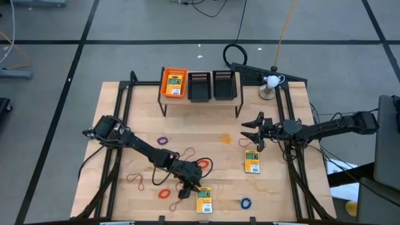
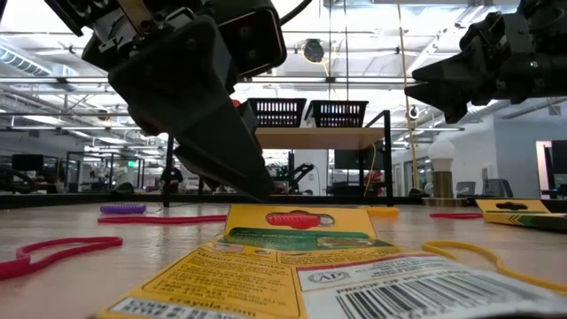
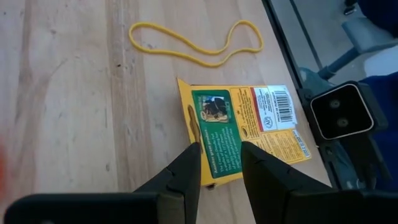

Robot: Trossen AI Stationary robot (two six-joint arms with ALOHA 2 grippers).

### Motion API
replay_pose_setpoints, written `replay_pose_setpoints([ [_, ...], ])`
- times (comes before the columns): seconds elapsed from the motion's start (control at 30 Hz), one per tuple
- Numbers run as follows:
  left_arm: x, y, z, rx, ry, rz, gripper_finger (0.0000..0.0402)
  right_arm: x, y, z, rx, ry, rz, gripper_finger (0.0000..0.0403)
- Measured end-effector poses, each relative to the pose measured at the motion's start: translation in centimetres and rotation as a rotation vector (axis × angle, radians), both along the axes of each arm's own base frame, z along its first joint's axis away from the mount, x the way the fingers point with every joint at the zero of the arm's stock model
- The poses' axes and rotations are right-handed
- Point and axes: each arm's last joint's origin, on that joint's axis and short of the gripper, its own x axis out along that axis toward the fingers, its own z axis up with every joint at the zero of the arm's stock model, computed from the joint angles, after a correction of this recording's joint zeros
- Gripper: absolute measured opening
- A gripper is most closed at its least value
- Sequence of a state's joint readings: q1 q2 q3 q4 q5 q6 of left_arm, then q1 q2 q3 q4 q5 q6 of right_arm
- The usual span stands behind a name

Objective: Pick & Place Office Desk Supplies
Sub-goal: Put the crayon box into the orange basket on the shelf

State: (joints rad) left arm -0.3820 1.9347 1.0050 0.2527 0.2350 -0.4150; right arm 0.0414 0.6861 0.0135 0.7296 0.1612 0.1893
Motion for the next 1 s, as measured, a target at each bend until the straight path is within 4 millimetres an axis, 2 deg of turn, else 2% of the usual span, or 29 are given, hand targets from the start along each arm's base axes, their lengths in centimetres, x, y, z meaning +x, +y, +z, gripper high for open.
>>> replay_pose_setpoints([
  [0.23, 0.1, 0.2, -0.3, 0.034, -0.006, 0.047, 0.0108, 0.0, 0.0, 0.0, 0.0, 0.0, 0.0, 0.0192],
  [0.5, 0.2, 0.0, -1.9, 0.007, 0.051, 0.038, 0.0108, 0.0, 0.0, 0.0, 0.0, 0.0, 0.0, 0.0192],
  [1.0, 0.5, -0.1, -1.5, -0.03, 0.001, 0.022, 0.0108, 0.0, 0.0, 0.0, 0.0, 0.0, 0.0, 0.0192],
])
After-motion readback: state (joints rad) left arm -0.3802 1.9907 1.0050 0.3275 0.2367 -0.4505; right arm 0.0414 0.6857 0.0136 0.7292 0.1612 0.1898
